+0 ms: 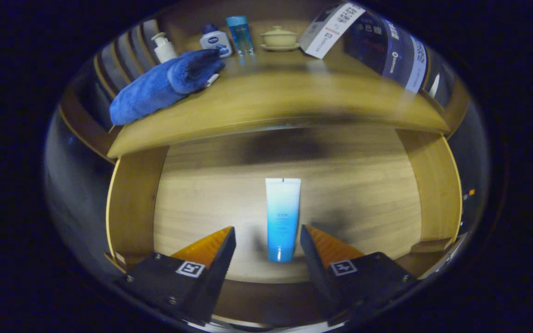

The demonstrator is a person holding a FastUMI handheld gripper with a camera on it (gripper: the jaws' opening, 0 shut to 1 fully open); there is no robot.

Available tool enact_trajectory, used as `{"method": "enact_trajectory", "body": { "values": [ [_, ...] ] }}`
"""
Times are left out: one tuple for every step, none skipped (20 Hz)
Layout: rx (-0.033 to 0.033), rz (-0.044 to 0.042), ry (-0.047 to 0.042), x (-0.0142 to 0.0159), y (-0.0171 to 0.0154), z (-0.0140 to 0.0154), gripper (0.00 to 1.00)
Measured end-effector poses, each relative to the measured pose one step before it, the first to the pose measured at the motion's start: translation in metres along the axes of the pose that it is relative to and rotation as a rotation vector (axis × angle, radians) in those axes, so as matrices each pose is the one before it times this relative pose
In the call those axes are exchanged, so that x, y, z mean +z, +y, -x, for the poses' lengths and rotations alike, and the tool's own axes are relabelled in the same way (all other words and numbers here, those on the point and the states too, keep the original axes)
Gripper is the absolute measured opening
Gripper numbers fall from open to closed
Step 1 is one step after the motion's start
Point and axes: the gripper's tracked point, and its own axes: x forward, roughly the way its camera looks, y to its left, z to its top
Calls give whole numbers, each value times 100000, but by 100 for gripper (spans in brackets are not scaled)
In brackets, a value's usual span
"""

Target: Pull open the drawer, take out the items inside it, and place them on the countertop above the cabinet.

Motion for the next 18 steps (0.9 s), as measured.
{"method": "enact_trajectory", "body": {
  "values": [
    [-918, -957, 2276, 15, -104, -642, 81],
    [-2738, -55, 2844, -422, -461, -738, 81],
    [-5316, -1064, 1197, -29, -916, -357, 70],
    [-2678, -583, 2234, -500, -531, -793, 59],
    [2030, 1449, 5122, -1207, 91, -670, 48],
    [1523, -1405, -2282, 562, 134, -752, 44],
    [4660, -270, -439, 81, 732, 549, 41],
    [3718, 914, 1190, -682, 505, 237, 41],
    [881, 1219, -501, -450, 110, 319, 35],
    [1516, 3254, -1627, -351, 337, 11, 35],
    [1716, 3443, -3198, 265, 524, 383, 34],
    [1503, 1657, -3200, 254, 671, 812, 35],
    [1459, 195, -3654, 590, 433, 887, 34],
    [1945, -277, -4026, 473, -166, 875, 34],
    [2350, -1118, -4361, 894, 127, 907, 34],
    [2889, -866, -4590, 745, -32, 1150, 34],
    [3106, -334, -5257, 819, -79, 1201, 34],
    [2422, 241, -5248, 534, -200, 1199, 34]
  ]
}}
